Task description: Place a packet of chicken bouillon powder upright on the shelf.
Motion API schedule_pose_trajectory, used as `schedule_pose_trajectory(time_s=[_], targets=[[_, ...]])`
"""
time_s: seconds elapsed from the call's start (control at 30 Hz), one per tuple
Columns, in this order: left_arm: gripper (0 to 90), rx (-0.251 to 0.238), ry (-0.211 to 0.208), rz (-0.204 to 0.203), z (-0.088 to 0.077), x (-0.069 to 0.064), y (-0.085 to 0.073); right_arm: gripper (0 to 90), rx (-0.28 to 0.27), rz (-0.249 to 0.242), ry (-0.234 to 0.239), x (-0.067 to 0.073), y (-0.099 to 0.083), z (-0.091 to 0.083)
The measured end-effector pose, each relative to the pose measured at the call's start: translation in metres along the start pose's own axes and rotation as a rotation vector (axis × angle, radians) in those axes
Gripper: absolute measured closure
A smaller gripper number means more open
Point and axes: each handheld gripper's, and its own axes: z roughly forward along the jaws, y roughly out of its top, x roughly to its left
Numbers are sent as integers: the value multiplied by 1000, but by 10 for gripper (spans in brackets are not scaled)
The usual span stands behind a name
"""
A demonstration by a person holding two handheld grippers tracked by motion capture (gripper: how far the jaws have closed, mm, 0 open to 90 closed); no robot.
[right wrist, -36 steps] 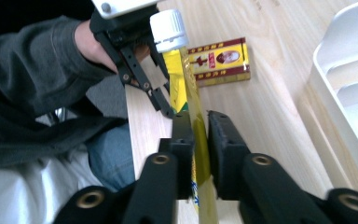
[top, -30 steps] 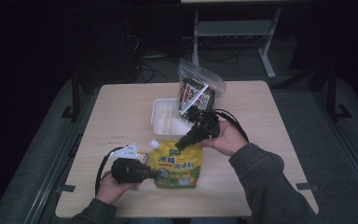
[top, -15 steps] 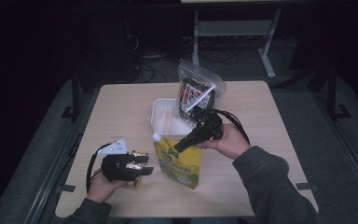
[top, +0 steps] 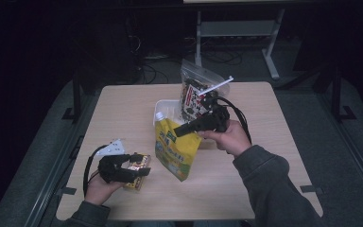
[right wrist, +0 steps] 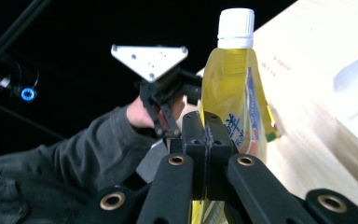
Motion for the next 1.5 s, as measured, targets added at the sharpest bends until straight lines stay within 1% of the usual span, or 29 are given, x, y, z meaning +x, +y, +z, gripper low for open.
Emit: schedule_pose_trajectory(time_s=[0.13, 0.17, 0.23, 0.27, 0.3, 0.43, 0.5, 0.57, 0.67, 0.87, 1.0, 1.07, 1.3, 1.5], targets=[[321, -3, 17, -10, -2, 2, -1, 893, -38, -2, -19, 1, 7, 1], [317, -4, 19, -11, -2, 2, -1, 893, -56, -1, -20, 1, 9, 1], [312, -8, 23, -18, -3, 3, -1, 893, -85, 12, -22, 0, 12, 0], [306, -6, 26, -20, -3, 3, -1, 894, -120, 26, -25, -1, 15, -1], [306, -4, 30, -20, -4, 4, -1, 894, -120, 26, -25, -1, 15, -1], [303, -11, 45, -25, -5, 5, -2, 893, -194, 49, -27, -5, 22, -3], [303, -17, 53, -27, -7, 5, -1, 893, -222, 43, -43, -4, 25, -2], [303, -18, 62, -25, -8, 5, -1, 894, -237, 47, -61, -5, 29, -1], [301, -19, 74, -31, -8, 6, -1, 893, -247, 62, -67, -8, 33, 2], [294, -27, 81, -37, -8, 7, -2, 892, -275, 88, -87, -13, 43, 4], [292, -25, 84, -37, -9, 8, -3, 893, -289, 99, -90, -16, 47, 6], [291, -24, 86, -37, -9, 8, -3, 893, -290, 98, -110, -18, 50, 7], [289, -24, 85, -46, -9, 9, -5, 892, -329, 121, -149, -27, 57, 10], [288, -20, 81, -49, -8, 10, -5, 892, -338, 139, -184, -35, 60, 12]])
